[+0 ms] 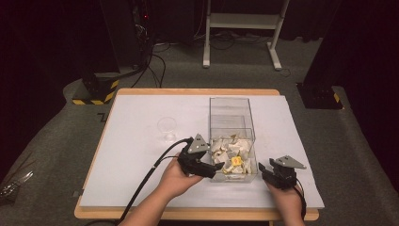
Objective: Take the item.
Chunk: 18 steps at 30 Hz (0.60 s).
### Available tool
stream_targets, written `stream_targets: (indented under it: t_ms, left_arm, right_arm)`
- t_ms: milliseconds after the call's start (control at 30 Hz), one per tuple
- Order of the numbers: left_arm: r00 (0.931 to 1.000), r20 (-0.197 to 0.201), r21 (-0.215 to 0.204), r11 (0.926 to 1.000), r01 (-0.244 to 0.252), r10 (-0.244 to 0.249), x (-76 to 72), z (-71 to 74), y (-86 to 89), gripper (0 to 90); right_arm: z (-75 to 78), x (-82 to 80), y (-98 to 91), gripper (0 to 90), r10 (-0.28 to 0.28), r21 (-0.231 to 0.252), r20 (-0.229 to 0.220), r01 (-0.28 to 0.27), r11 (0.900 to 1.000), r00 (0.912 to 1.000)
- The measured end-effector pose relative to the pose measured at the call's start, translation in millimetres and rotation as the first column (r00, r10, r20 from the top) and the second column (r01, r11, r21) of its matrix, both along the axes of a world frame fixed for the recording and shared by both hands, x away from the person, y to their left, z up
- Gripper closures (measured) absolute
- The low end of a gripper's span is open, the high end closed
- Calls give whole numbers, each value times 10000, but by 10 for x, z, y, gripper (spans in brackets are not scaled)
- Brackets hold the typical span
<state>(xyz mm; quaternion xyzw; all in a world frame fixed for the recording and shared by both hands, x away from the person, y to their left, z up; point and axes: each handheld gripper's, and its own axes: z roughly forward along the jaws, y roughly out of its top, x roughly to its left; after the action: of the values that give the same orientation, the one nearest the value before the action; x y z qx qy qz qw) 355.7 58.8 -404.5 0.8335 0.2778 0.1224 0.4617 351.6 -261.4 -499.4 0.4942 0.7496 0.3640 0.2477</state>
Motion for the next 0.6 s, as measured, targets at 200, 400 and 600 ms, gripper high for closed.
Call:
stream_targets:
  t_ms: [200,400,600]
  left_arm:
    - [9996,-172,-66,9998,213,-214,2,-65,-88,238]
    - [9995,-176,35,9997,246,-246,33,-94,-168,341]
    - [9998,-214,175,9998,4,-1,52,-104,-240,541]
  right_arm:
    - [-1,-1,9,486,4,-37,-27,-4,10000,10000]
    - [-1,-3,4,486,47,0,-10,-47,10000,10000]
    - [2,-6,-8,486,45,78,31,-45,10000,10000]
